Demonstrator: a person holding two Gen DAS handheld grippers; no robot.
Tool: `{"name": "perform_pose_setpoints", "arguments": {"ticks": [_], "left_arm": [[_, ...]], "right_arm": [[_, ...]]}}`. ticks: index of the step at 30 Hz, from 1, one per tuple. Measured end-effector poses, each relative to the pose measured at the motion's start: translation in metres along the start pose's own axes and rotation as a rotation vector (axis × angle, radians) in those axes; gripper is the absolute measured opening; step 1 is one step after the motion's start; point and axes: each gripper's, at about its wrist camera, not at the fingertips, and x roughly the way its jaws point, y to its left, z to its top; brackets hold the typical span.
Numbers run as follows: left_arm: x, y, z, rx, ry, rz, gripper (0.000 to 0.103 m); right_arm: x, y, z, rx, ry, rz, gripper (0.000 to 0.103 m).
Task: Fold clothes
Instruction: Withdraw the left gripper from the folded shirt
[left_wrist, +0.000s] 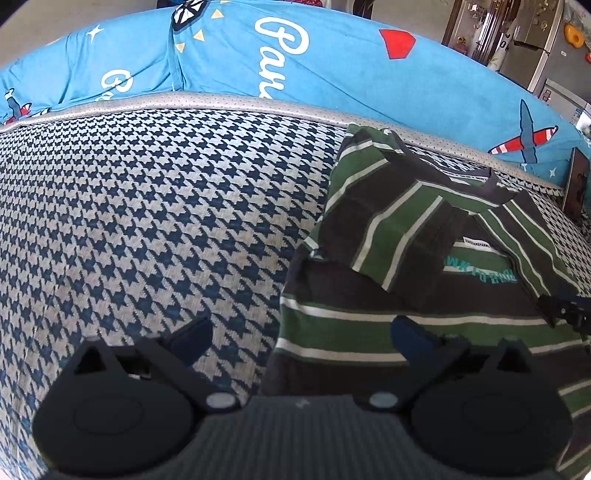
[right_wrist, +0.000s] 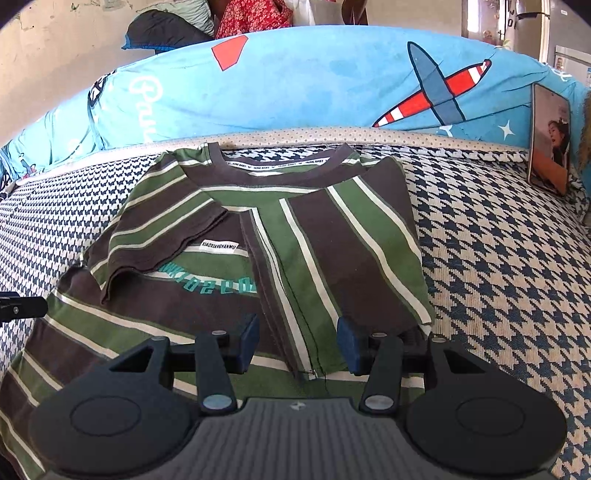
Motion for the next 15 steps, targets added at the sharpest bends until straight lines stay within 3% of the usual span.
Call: {"name": "perform_pose_setpoints", "arguments": {"ticks": [7, 11, 15], "left_arm": [[0.019, -0.012, 0.002, 0.038, 0.051, -0.007, 0.103], [0.019, -0.013, 0.003, 0.04, 0.051, -0.022, 0.103], [0.021, -0.012, 0.003, 0.049, 0.056, -0.017, 0.103]], "right_arm": [[-0.002, -0.002, 0.0, 0.006, 0.001, 0.029, 0.052], [-0.016, -0.012, 0.005, 0.022, -0.053, 0.068, 0.052], [-0.022, -0.032, 0.009, 0.069, -0.099, 0.044, 0.051]]}}
